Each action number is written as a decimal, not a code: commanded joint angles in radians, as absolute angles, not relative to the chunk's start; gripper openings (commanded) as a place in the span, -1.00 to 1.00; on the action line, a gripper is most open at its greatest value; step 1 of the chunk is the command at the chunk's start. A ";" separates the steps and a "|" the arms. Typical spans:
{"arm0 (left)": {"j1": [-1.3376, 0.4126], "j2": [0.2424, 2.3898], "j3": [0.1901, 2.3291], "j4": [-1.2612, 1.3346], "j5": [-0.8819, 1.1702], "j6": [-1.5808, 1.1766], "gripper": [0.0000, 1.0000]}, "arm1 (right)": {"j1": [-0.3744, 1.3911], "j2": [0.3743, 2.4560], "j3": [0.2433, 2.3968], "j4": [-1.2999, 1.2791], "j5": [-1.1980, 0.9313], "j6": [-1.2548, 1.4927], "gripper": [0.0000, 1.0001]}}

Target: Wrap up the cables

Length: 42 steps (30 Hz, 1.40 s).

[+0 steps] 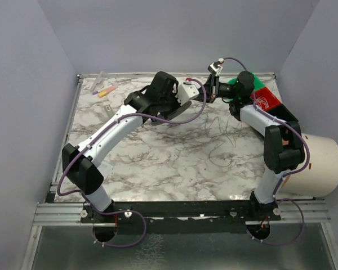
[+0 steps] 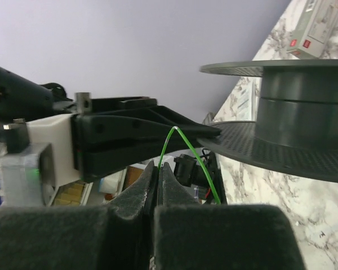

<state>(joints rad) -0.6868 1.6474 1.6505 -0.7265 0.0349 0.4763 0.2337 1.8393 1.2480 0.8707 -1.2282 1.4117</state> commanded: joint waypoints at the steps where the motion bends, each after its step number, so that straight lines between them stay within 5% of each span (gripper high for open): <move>1: -0.689 1.597 1.679 -0.785 0.145 0.522 -1.00 | 0.235 1.767 1.275 0.533 -1.251 1.127 -0.99; 12: -0.699 1.574 1.571 -0.806 0.140 0.576 -0.98 | 0.232 1.721 1.262 0.361 -1.254 0.897 -0.99; 28: -0.698 1.589 1.683 -0.838 0.107 0.607 0.78 | 0.235 1.803 1.300 0.211 -1.311 0.697 -0.99; 42: -0.677 1.685 1.985 -0.939 0.136 1.210 0.96 | 0.286 1.809 1.320 0.431 -1.544 1.052 -0.99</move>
<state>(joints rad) -0.6815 1.6199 1.9617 -0.8619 0.0879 0.9447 0.2600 1.8183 1.2968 0.3237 -1.4265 0.9142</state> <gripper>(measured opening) 0.985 0.005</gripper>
